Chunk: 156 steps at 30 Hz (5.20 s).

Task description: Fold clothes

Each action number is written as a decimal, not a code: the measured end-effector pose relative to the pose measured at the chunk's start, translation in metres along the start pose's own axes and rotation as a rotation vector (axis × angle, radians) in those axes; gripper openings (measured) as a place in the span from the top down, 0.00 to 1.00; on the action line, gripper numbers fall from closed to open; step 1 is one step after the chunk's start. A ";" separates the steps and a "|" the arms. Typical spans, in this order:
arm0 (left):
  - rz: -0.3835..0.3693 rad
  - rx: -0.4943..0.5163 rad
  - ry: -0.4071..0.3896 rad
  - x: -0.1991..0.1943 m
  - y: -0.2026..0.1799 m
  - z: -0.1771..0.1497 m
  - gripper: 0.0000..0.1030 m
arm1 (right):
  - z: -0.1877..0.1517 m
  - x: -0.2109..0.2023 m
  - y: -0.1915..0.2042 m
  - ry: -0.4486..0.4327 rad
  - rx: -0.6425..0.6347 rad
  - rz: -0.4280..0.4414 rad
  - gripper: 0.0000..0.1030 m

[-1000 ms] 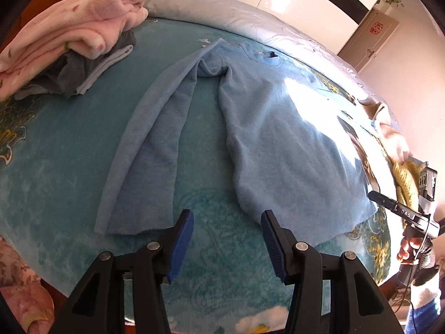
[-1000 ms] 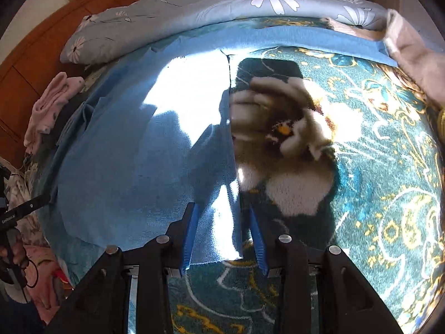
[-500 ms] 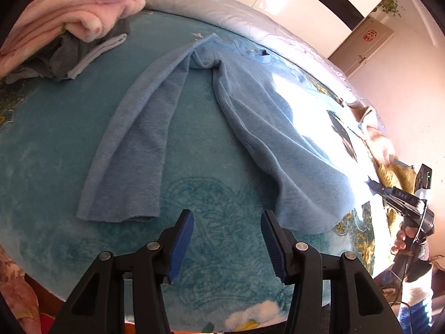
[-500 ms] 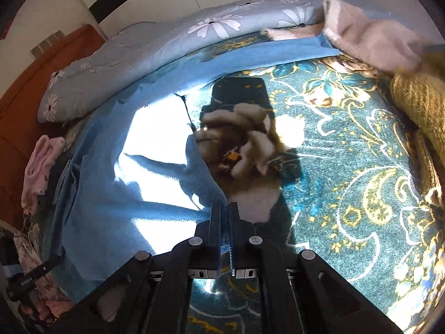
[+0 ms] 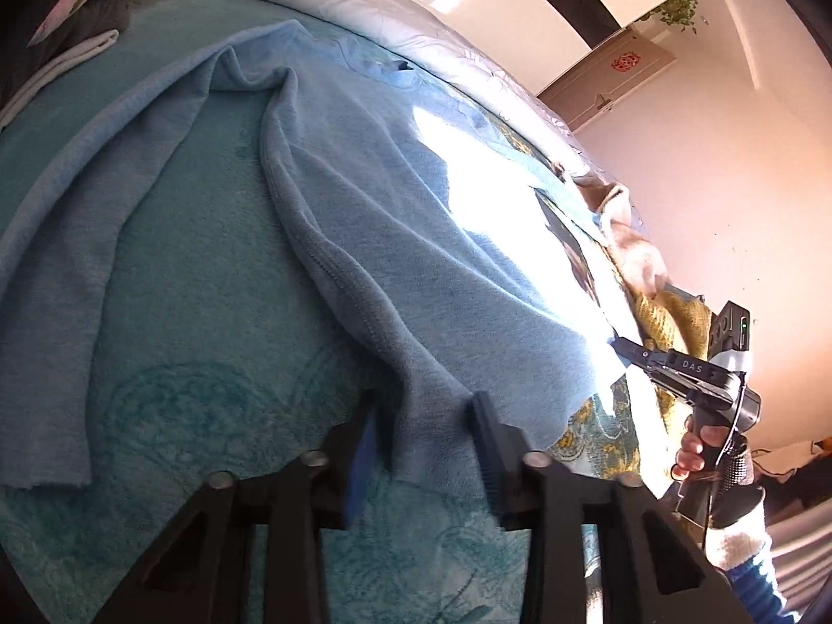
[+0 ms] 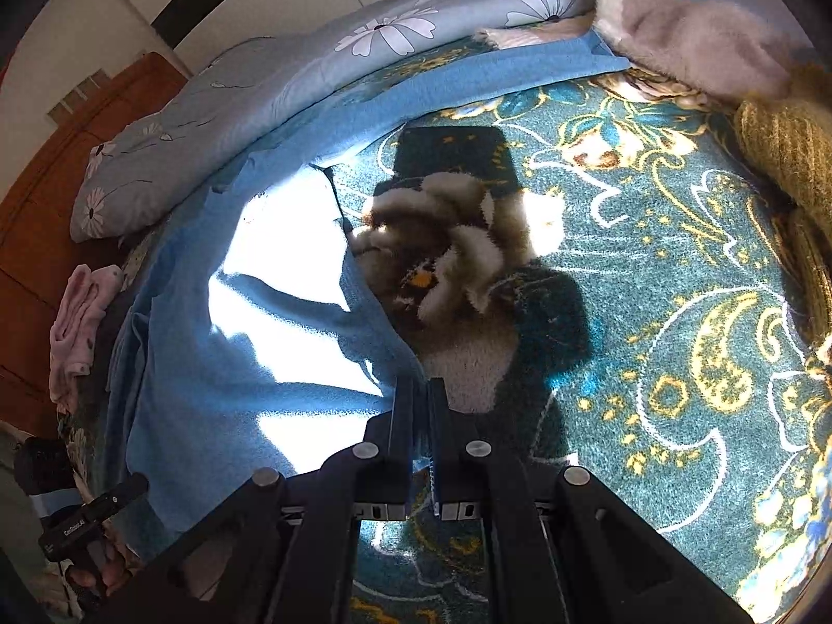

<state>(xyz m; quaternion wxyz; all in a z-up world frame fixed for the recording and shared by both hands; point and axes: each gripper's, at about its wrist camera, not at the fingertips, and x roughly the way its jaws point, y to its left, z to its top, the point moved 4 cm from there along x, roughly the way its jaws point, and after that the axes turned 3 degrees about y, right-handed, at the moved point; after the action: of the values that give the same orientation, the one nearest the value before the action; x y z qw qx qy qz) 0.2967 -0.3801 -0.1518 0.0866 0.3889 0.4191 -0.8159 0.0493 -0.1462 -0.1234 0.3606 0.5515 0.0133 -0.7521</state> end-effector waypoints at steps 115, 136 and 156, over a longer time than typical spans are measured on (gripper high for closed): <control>0.528 -0.028 -0.092 0.015 0.080 0.183 0.39 | 0.098 0.054 0.060 -0.075 -0.107 0.116 0.53; 0.443 0.029 -0.246 -0.024 0.037 0.138 0.38 | 0.201 0.035 -0.134 -0.296 0.417 -0.026 0.53; 0.427 -0.023 -0.234 -0.041 0.057 0.120 0.38 | 0.277 -0.060 -0.011 -0.563 0.056 -0.091 0.98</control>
<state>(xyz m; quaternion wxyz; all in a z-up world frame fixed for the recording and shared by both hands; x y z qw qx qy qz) 0.2839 -0.5140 -0.1170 0.3094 0.3706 0.3236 -0.8138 -0.1763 -0.2222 0.0312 0.3007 0.3295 -0.0832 -0.8911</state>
